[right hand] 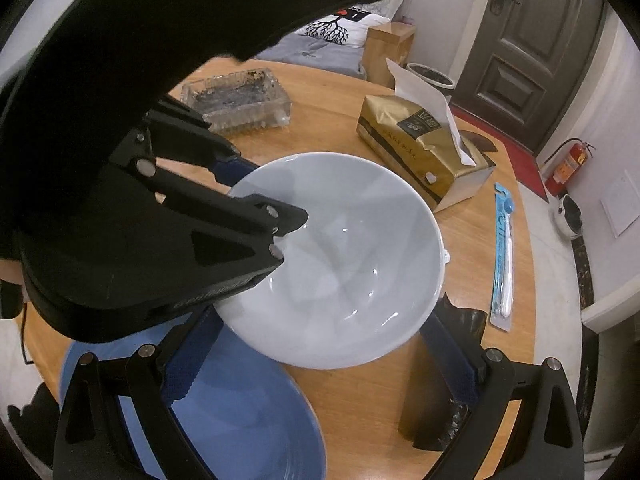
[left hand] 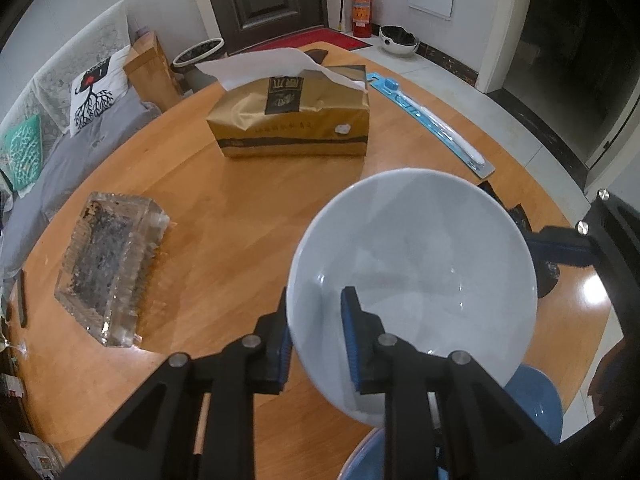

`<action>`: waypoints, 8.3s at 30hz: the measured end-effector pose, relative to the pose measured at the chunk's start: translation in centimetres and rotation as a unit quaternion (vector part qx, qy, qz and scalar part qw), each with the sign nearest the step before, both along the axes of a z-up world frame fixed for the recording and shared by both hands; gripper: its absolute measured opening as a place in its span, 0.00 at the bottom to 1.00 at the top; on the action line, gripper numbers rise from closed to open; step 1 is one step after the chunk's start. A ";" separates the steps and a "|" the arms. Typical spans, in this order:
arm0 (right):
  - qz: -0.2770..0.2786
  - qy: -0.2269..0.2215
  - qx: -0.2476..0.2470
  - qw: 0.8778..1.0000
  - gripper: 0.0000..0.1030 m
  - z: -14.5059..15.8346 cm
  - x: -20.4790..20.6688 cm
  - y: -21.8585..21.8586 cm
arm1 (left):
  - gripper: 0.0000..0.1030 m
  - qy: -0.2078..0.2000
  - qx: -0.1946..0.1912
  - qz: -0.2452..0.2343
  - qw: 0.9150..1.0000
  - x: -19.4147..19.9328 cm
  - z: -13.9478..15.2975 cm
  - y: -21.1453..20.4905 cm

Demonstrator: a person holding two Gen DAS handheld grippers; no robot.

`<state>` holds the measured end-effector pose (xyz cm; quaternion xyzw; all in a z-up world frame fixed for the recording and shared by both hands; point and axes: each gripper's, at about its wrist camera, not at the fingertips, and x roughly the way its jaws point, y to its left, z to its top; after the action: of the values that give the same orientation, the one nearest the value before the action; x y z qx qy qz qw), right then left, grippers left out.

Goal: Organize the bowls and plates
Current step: 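Lift the white bowl with both tools and carry it over the other bowls, then lower the white bowl into the other bowls and open both tools, then grasp the rim of the stacked white bowls with both tools, then lift the bowl stack with both tools and carry it over the blue plate, then lower the bowl stack onto the blue plate and open both tools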

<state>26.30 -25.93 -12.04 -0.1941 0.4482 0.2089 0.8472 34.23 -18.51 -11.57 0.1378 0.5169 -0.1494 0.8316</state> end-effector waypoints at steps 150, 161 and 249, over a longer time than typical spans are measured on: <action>0.077 -0.065 0.104 0.989 0.98 -0.2 -8.5 -1.3 | 0.31 -0.062 -0.057 -0.061 0.995 -14.4 6.4 -0.9; 0.082 -0.048 0.102 0.990 0.98 -1.7 -10.9 -0.6 | 0.30 -0.046 -0.059 -0.054 0.996 -16.7 4.8 -0.2; 0.077 0.011 0.039 0.996 0.98 -5.1 -10.3 1.1 | 0.44 -0.011 -0.076 -0.043 0.996 -16.4 0.6 1.7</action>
<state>16.04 -24.87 -17.16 -0.1925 0.4327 0.2934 0.8304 17.85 -16.84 -10.93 0.0979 0.4882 -0.2225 0.8382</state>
